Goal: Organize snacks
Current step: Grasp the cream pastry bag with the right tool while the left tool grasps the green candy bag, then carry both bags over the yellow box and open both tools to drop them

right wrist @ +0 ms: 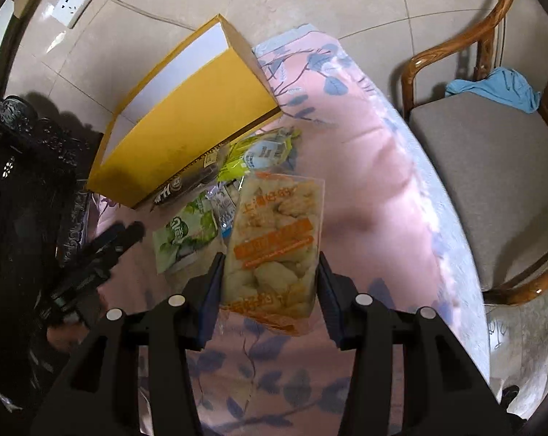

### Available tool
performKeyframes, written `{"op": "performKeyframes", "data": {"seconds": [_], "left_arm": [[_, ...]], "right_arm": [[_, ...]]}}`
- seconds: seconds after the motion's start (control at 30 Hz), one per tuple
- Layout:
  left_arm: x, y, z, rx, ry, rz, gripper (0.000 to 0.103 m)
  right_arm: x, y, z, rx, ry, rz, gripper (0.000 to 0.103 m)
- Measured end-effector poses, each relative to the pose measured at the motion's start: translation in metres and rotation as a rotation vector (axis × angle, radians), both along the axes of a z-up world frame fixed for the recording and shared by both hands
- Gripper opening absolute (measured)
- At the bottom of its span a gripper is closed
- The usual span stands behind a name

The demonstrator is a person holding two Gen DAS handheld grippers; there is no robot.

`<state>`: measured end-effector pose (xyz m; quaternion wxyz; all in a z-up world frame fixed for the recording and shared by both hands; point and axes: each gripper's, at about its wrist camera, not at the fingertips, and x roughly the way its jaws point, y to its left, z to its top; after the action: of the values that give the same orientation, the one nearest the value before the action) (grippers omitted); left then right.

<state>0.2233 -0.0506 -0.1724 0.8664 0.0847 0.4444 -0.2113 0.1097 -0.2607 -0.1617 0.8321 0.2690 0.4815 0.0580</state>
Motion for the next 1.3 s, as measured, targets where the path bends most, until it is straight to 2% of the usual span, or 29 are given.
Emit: {"op": "performKeyframes", "data": {"seconds": [0.13, 0.23, 0.27, 0.4, 0.43, 0.53, 0.6, 0.7, 0.77, 0.8, 0.97, 1.07, 1.1, 1.17, 1.23, 1.3], "left_arm": [[0.003, -0.036, -0.028, 0.19, -0.032, -0.23, 0.098], [0.008, -0.049, -0.041, 0.249, -0.023, -0.341, 0.099], [0.014, -0.052, -0.046, 0.252, 0.007, -0.362, 0.099], [0.034, -0.05, -0.052, 0.22, 0.164, -0.266, 0.085], [0.032, -0.048, -0.051, 0.2, 0.182, -0.265, 0.076], [0.019, -0.05, -0.043, 0.224, 0.204, -0.311, 0.071], [0.011, -0.047, -0.034, 0.178, 0.22, -0.297, 0.069], [-0.002, -0.04, -0.012, 0.109, 0.173, -0.202, 0.069], [-0.013, -0.021, 0.011, 0.001, 0.129, -0.126, 0.068], [-0.016, -0.016, 0.018, -0.015, 0.114, -0.104, 0.068], [-0.042, -0.005, 0.082, -0.01, -0.038, 0.036, 0.068], [-0.033, 0.011, 0.12, -0.037, -0.084, 0.152, 0.069], [-0.03, 0.017, 0.13, -0.024, -0.096, 0.19, 0.069], [-0.02, 0.033, 0.147, -0.02, -0.155, 0.255, 0.069], [-0.004, 0.046, 0.159, -0.051, -0.177, 0.307, 0.069], [0.011, 0.052, 0.165, -0.073, -0.193, 0.355, 0.069]], "right_arm": [[-0.013, -0.007, 0.005, 0.051, -0.034, -0.028, 0.048], [-0.023, -0.017, 0.006, 0.099, -0.078, -0.073, 0.048], [-0.028, -0.019, 0.005, 0.096, -0.083, -0.086, 0.048], [-0.049, -0.031, -0.007, 0.115, -0.051, -0.138, 0.048], [-0.051, -0.032, -0.01, 0.115, -0.034, -0.147, 0.048], [-0.059, -0.032, -0.007, 0.094, -0.009, -0.148, 0.048], [-0.059, -0.029, 0.003, 0.083, -0.023, -0.134, 0.048], [-0.052, -0.021, 0.024, 0.065, -0.058, -0.089, 0.048], [-0.042, -0.012, 0.043, 0.026, -0.097, -0.052, 0.048], [-0.039, -0.008, 0.052, 0.022, -0.113, -0.034, 0.048], [-0.012, 0.014, 0.101, 0.012, -0.272, 0.077, 0.048], [0.012, 0.023, 0.12, 0.019, -0.332, 0.114, 0.048], [0.022, 0.027, 0.127, 0.02, -0.35, 0.124, 0.048], [0.04, 0.035, 0.136, -0.001, -0.348, 0.134, 0.048], [0.063, 0.046, 0.142, -0.059, -0.301, 0.139, 0.048], [0.077, 0.053, 0.147, -0.062, -0.324, 0.181, 0.048]]}}
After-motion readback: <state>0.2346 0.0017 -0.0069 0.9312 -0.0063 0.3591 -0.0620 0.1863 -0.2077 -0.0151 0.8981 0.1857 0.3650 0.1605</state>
